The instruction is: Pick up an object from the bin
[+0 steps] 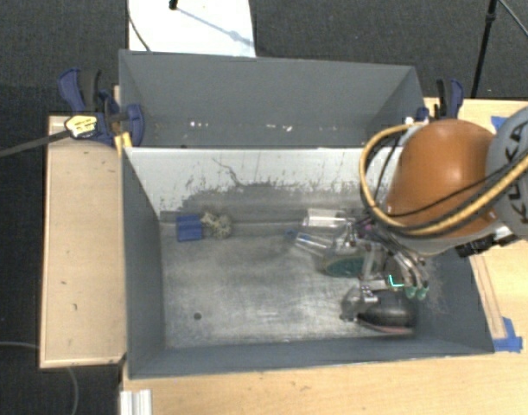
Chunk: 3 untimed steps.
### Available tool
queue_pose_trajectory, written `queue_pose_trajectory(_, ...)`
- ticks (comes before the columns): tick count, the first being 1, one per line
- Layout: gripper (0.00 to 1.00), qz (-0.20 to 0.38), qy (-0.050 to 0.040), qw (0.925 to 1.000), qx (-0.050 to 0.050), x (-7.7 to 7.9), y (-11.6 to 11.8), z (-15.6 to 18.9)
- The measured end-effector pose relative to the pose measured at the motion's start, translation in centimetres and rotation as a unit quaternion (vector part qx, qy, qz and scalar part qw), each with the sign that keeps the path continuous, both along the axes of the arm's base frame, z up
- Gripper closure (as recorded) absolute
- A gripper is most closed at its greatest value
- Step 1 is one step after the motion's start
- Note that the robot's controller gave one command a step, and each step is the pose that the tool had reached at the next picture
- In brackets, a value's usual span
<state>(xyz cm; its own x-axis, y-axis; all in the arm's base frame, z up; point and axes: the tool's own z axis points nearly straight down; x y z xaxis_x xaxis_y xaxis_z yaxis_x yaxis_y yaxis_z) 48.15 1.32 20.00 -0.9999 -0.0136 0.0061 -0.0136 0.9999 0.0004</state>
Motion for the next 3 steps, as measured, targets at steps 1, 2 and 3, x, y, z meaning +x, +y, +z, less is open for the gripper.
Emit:
queue_pose_trajectory(1,0.00,0.079,-0.0112,0.9968,0.003,3.5,-9.5,-11.3)
queue_pose_trajectory(2,0.00,0.038,-0.0042,0.9993,0.000,2.2,-16.0,-9.9)
queue_pose_trajectory(3,0.00,-0.069,-0.0032,0.9976,0.000,-0.2,-16.0,-8.7)
